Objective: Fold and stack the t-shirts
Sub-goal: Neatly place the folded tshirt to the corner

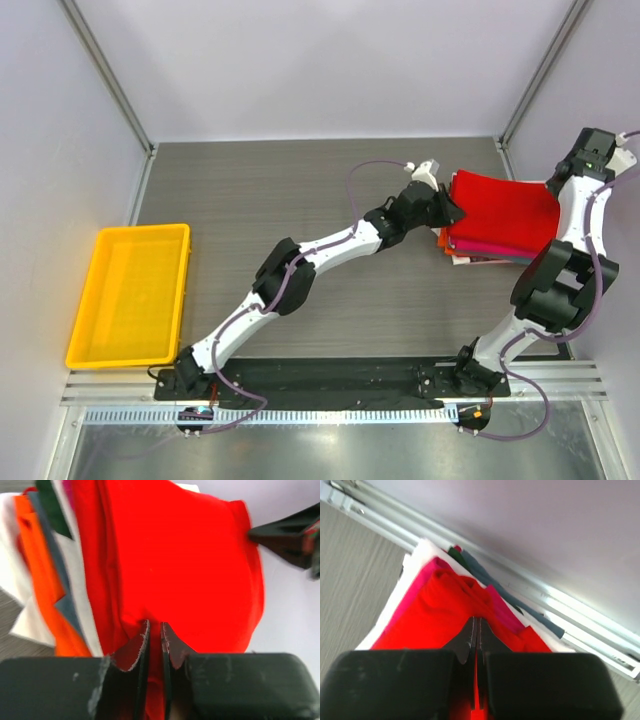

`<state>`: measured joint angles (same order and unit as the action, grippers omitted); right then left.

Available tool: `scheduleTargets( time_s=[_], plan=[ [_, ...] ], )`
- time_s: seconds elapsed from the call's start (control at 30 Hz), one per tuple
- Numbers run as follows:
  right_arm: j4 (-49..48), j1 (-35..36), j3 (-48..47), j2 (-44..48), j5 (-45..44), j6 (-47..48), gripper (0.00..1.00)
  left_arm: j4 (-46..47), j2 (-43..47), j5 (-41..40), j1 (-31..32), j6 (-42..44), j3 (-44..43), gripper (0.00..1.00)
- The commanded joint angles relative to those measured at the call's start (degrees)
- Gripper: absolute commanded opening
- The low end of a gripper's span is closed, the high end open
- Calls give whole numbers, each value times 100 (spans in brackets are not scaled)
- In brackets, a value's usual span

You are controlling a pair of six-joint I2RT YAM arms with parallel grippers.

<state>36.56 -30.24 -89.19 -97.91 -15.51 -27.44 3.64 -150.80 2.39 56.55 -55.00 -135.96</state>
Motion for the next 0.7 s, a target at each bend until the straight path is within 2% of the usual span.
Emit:
scheduleTargets(
  time_s=[0.0, 0.13, 0.2, 0.27, 0.33, 0.53, 0.67],
  plan=[
    [62, 71, -547, 193, -823, 213, 1, 303, 849, -343, 22, 340, 499, 14],
    [158, 316, -460, 588, -708, 283, 1, 603, 1535, -520, 31, 525, 1307, 19],
    [246, 483, -320, 913, -515, 318, 1, 603, 1799, -556, 31, 587, 1405, 20],
    [317, 484, -135, 1133, 70, 275, 1, 559, 1922, -521, 31, 605, 1450, 20],
    [422, 519, 216, 1431, 153, 239, 1, 541, 2089, -477, 40, 570, 1546, 20],
    [536, 598, 1008, 1951, -435, 485, 1, 77, 2765, -556, 31, 578, 1968, 20],
    [879, 1080, 1184, 1934, -1269, 398, 1, -205, 3267, -591, 31, 675, 2336, 21]
  ],
)
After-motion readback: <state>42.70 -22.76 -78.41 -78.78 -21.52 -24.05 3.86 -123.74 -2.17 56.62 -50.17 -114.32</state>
